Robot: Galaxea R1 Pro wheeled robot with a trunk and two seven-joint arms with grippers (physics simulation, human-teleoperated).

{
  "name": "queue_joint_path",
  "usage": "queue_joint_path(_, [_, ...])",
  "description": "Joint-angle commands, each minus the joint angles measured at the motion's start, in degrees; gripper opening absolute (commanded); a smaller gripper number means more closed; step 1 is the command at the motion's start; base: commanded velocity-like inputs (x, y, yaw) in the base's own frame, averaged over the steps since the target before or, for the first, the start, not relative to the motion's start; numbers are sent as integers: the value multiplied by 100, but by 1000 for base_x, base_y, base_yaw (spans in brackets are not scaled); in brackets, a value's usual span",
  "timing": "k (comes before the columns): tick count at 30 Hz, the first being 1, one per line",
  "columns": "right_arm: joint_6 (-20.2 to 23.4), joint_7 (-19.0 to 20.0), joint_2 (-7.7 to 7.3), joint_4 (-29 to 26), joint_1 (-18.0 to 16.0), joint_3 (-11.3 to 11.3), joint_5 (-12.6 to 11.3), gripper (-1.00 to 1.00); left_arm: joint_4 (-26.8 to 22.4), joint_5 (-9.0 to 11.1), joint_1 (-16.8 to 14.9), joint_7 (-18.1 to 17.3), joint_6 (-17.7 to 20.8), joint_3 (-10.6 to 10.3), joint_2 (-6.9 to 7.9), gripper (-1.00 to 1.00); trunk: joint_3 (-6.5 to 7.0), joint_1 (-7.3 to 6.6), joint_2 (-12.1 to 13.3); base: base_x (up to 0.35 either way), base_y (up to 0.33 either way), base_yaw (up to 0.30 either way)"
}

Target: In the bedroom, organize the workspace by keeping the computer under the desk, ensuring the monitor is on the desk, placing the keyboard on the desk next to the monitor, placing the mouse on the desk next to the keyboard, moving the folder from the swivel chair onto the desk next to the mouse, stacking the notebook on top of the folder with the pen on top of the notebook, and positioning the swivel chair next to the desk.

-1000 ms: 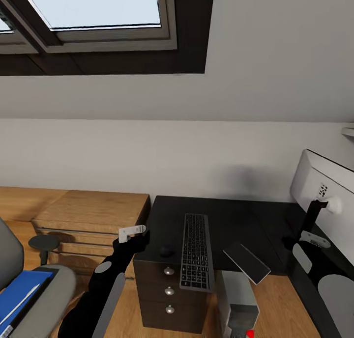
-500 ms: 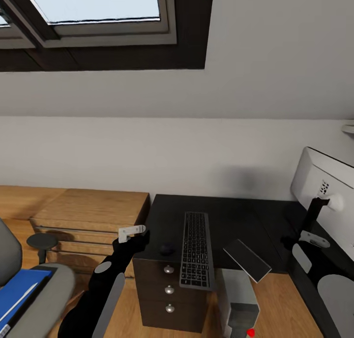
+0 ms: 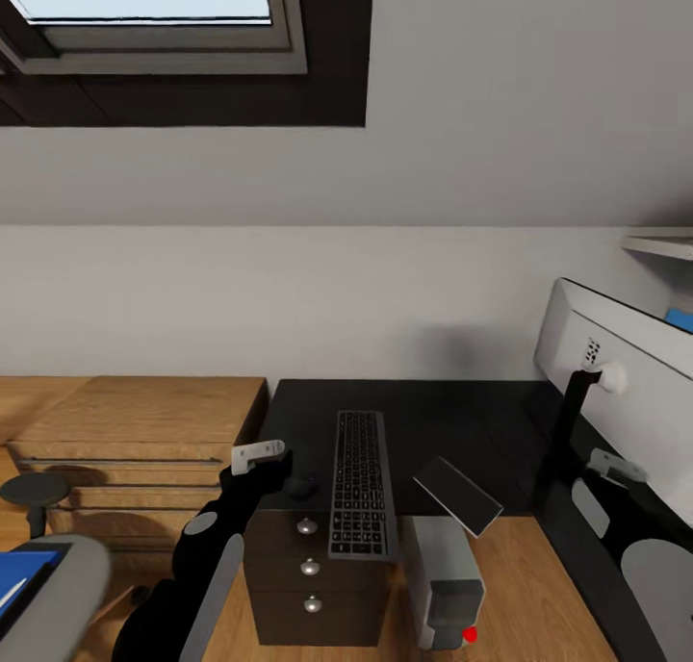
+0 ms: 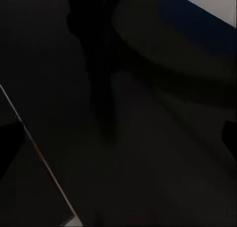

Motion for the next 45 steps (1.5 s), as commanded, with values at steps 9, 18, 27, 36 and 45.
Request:
queue_joint_path(9, [-1507,18,3,559,6,90,249,100,-138,57,11,53,23,-8,6,100,-170,199,-368,0,0,-19])
queue_joint_path(18, [-2994,1553,0,1452,6,182,599,100,-154,61,13,49,25,-8,7,100,-331,397,-729,0,0,-1])
queue_joint_path(27, [-3367,1695,-12,1622,6,188,610,100,-151,53,74,43,25,-20,7,100,-385,462,-849,0,0,0])
queue_joint_path(36, [-3377,1702,-13,1630,6,188,611,100,-140,45,173,27,32,-33,15,100,-385,462,-849,73,-29,0])
queue_joint_path(45, [-3369,1702,-13,1630,6,193,611,100,-139,44,180,27,32,-35,13,100,-385,462,-849,113,-43,0])
